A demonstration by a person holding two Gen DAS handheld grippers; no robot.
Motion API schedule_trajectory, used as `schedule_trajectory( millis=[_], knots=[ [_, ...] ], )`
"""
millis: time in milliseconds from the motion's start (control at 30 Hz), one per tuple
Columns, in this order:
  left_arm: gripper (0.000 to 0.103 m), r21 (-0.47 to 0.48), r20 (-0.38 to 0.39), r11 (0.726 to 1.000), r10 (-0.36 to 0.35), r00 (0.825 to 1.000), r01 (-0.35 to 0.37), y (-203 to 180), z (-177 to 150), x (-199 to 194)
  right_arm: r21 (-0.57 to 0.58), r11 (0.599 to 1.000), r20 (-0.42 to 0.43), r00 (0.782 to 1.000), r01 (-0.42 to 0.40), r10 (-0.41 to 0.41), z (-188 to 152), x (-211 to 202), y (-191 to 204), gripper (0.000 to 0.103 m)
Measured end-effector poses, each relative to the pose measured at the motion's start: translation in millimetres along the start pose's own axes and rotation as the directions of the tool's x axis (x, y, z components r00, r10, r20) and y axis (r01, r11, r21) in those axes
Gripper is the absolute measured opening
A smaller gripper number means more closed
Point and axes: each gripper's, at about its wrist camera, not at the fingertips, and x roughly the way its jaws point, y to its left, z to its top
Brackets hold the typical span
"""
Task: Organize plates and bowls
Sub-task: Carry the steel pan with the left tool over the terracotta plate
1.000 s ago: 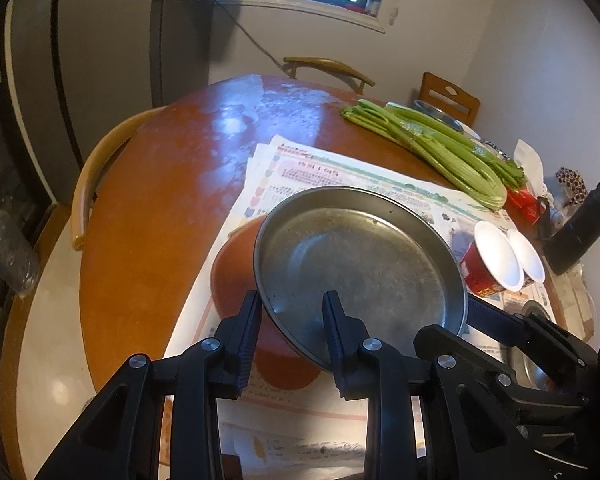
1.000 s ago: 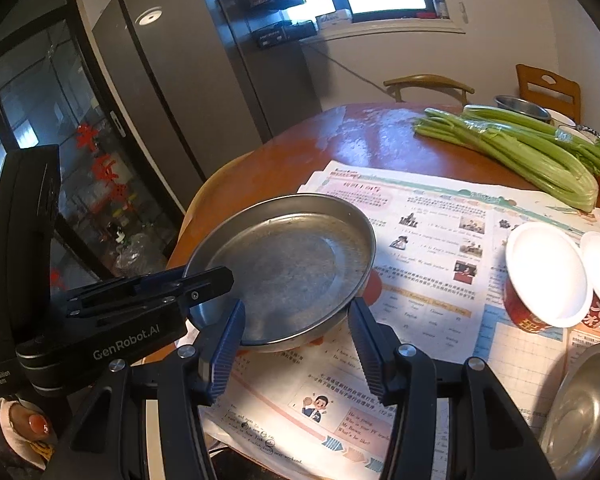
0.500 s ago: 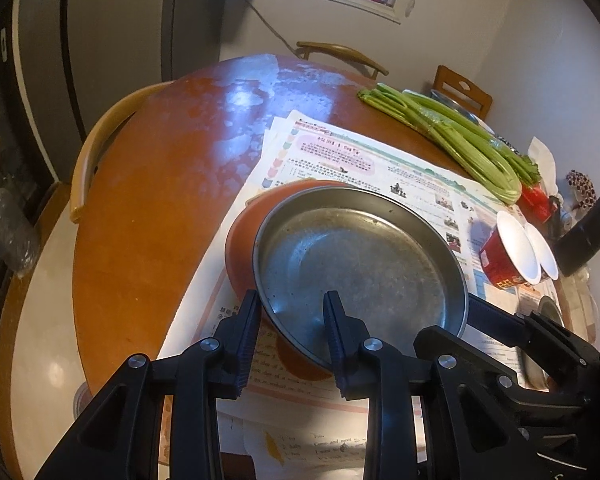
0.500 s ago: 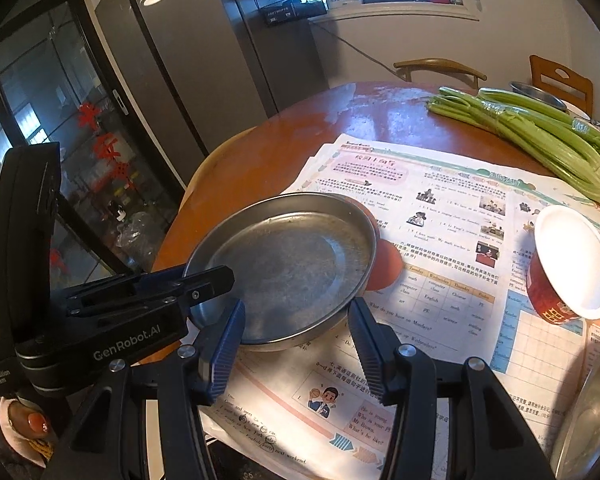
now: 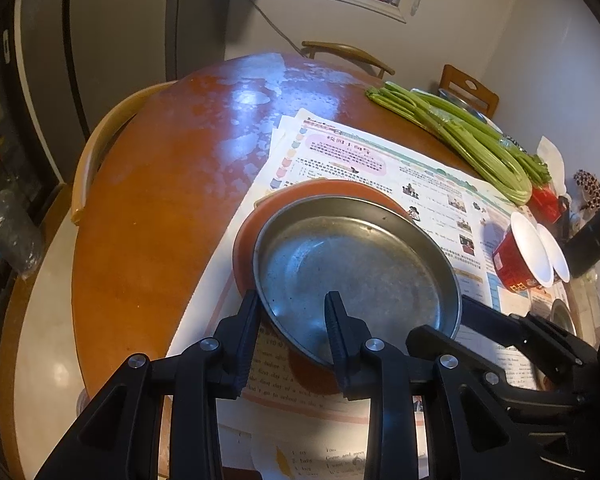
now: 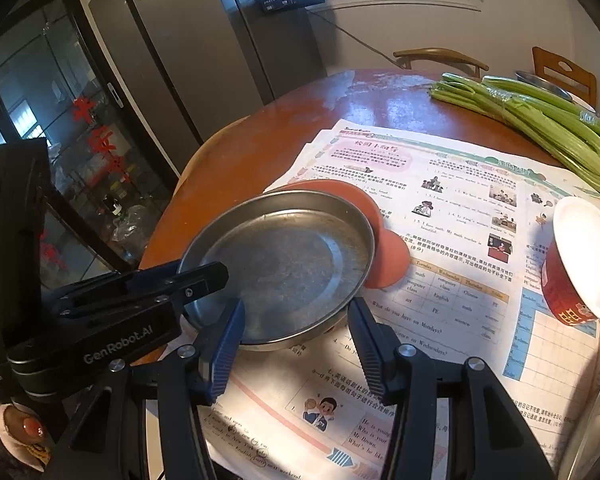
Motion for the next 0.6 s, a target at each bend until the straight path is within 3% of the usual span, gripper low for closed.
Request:
schedule_trajectory(
  millis=[600],
  knots=[
    [0.034, 0.024, 0.007, 0.999, 0.036, 0.999, -0.036, -3, 8, 7, 0.009, 1.0, 0.019, 0.999, 0.027, -0.027, 7, 9, -8, 0.054]
  ],
)
